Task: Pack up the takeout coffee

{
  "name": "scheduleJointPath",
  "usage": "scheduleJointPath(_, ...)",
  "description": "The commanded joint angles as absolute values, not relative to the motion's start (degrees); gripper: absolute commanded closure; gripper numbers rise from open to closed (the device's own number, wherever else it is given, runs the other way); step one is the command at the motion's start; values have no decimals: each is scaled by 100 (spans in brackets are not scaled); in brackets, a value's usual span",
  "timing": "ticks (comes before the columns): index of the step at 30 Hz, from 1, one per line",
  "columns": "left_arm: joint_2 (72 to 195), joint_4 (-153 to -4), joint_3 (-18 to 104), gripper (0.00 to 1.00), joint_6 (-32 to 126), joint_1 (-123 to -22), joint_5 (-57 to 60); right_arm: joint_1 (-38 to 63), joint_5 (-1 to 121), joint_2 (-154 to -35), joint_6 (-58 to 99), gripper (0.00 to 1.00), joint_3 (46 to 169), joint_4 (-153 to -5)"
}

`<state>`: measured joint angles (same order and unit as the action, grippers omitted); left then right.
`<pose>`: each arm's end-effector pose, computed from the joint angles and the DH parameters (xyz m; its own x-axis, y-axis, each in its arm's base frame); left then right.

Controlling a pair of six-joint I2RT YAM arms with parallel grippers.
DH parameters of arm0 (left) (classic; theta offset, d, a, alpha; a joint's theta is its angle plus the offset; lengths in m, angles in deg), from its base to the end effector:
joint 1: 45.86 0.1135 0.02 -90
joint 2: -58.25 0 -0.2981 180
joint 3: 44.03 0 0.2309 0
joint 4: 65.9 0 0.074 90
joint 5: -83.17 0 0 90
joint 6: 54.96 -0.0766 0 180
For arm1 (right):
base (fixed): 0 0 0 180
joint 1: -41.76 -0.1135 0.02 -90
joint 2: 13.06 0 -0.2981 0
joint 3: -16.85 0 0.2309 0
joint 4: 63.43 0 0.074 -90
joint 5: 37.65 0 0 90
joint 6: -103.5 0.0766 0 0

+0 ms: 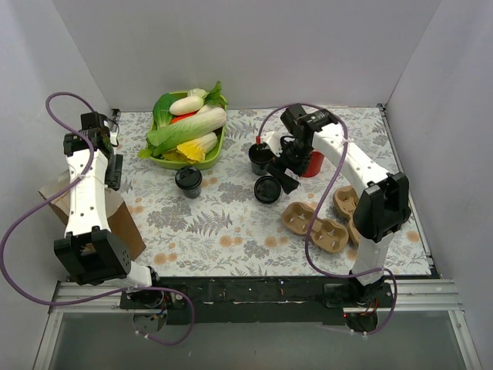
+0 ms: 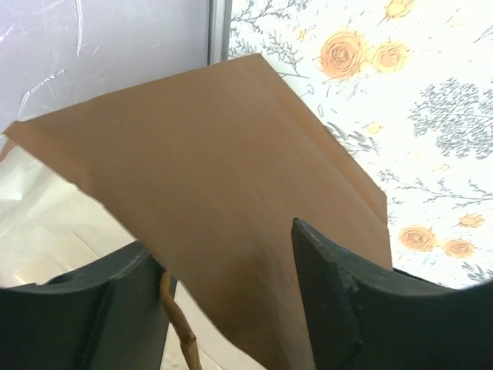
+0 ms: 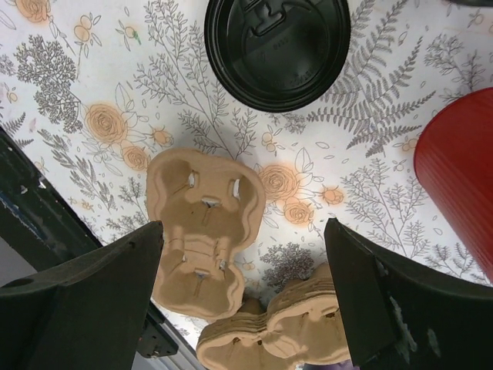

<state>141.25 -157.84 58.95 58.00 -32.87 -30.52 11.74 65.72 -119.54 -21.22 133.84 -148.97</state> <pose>0.2321 0.0851 0.3512 -0.7255 -0.5340 -0.4342 -0.6626 0.7125 0.2310 0.3115 0.2004 0.2980 -0.3808 -0.8600 -0.3396 -0.9190 0.3925 0.0365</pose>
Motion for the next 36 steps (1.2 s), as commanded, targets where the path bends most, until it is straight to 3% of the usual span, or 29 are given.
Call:
scheduleJointPath(1, 13840, -16006, 6270, 49, 5745, -3311, -2626, 1179, 6668, -12274, -2113, 7, 13799, -15135)
scheduleJointPath(3, 13823, -16006, 6279, 57, 5719, -3320, -2599, 1171, 6685, -12336, -2095, 7, 13931, -15135)
scheduleJointPath(7, 13805, -16006, 6244, 62, 5728, -3364, -2520, 1171, 6747, -12503, -2078, 7, 14168, -15179)
scheduleJointPath(9, 13823, -16015, 6252, 70, 5719, -3408, -2477, 1171, 6773, -12538, -2086, 7, 14248, -15197)
scheduleJointPath(10, 13814, -16015, 6244, 75, 5702, -3460, -2485, 1171, 6782, -12565, -2095, 7, 14274, -15197)
scheduleJointPath(11, 13831, -16015, 6235, 98, 5684, -3504, -2520, 1171, 6800, -12574, -2104, 7, 14292, -15205)
scheduleJointPath(12, 13840, -16006, 6252, 100, 5675, -3540, -2573, 1162, 6870, -12574, -2113, 7, 14353, -15223)
scheduleJointPath(18, 13823, -16006, 6524, 100, 5561, -3646, -2328, 1179, 7212, -12556, -2139, 7, 14705, -15241)
scheduleJointPath(25, 13192, -16006, 6657, 100, 4596, -3663, -1204, 1240, 7406, -12539, -2157, 7, 14819, -15171)
scheduleJointPath(29, 12514, -16006, 6411, 100, 3629, -3663, 33, 1302, 7468, -12530, -2087, 7, 14872, -15091)
scheduleJointPath(36, 12346, -16006, 6252, 100, 3574, -3795, 957, 1294, 7398, -12547, -2043, 7, 14986, -15065)
